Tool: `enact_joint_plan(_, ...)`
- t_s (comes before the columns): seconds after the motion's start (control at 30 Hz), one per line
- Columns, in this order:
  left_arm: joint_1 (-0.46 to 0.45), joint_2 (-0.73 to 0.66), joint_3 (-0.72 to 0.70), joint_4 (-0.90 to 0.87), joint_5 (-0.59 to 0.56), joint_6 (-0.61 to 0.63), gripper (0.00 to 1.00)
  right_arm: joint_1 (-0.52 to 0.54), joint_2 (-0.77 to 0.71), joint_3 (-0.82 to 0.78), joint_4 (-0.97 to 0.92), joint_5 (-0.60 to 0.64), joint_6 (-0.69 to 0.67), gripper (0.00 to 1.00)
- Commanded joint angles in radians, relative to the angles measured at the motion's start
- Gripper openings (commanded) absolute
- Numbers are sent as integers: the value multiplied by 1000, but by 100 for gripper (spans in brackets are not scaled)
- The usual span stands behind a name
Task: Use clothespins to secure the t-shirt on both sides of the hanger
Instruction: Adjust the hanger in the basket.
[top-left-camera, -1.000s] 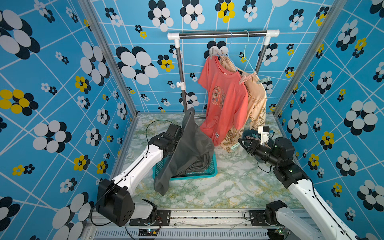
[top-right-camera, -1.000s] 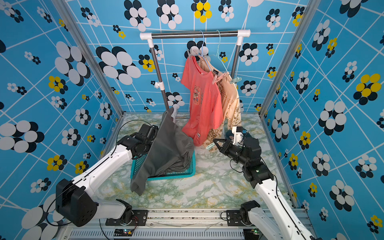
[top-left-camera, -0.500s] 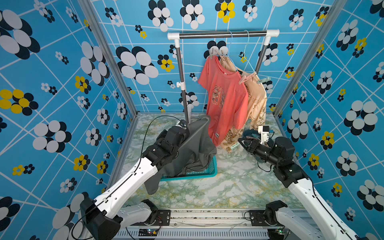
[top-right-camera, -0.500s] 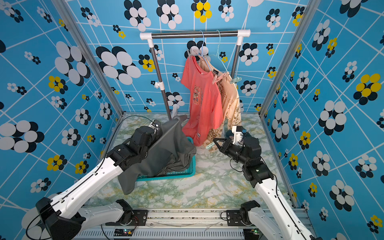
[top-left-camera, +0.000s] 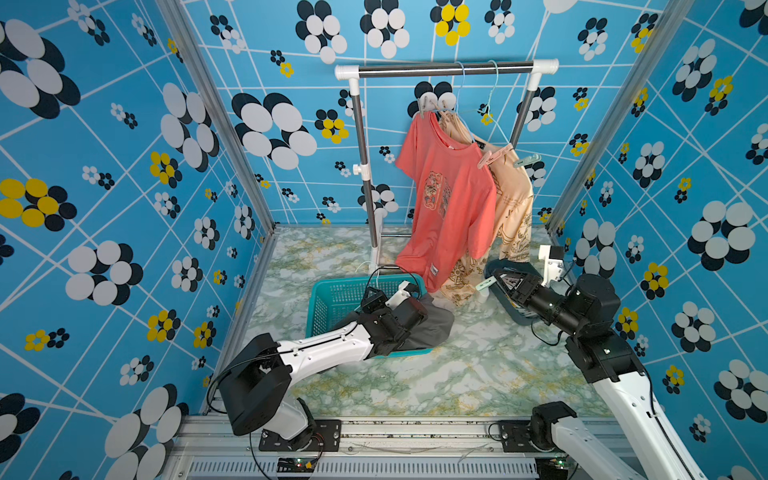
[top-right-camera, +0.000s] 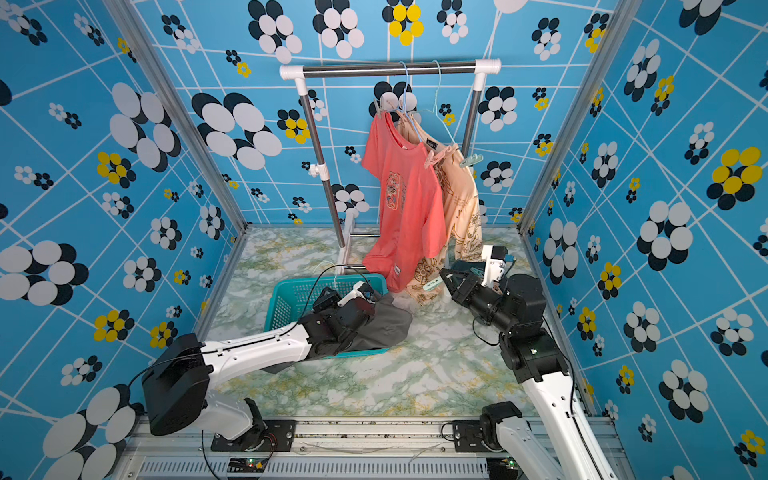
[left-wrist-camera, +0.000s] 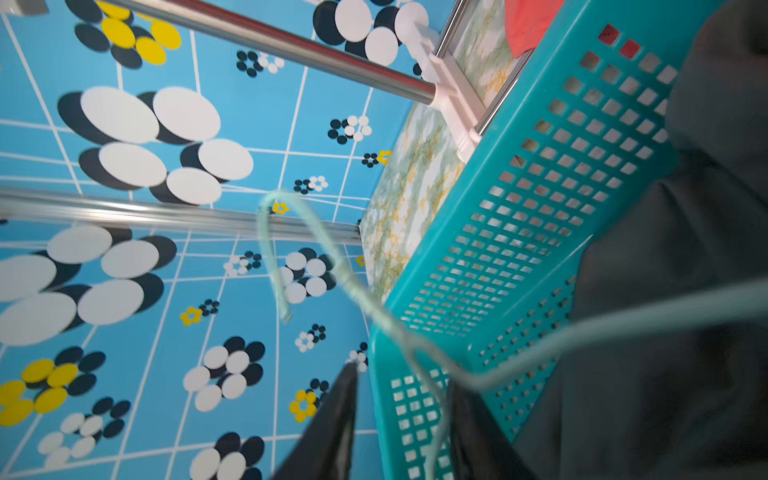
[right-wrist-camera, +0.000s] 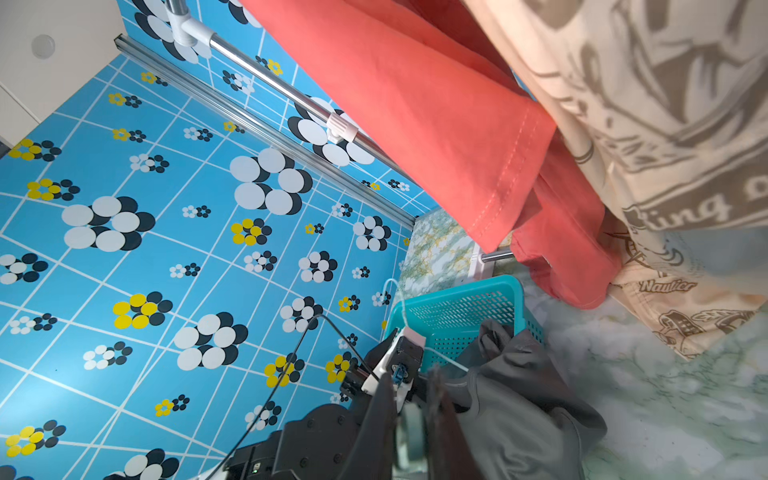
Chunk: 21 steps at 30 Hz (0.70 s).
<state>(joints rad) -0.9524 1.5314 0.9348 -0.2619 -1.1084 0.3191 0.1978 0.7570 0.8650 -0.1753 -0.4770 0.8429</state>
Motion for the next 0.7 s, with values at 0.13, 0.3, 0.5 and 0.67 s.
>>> enact_joint_plan(0.13,-23,-8,73,-162,-71,-231,91,-21,3,5,-42,-7,-30,10)
enact_joint_plan(0.3,2,-187,108,-170,143,-265,100,-25,19,-11,-6,-22,-12,10)
enact_joint_plan(0.5,170,-388,59,-170,739,-509,93,-26,26,-40,28,-32,13,10)
enact_joint_plan(0.67,349,-438,0,-125,1091,-629,88,-29,26,-36,23,-40,13,10)
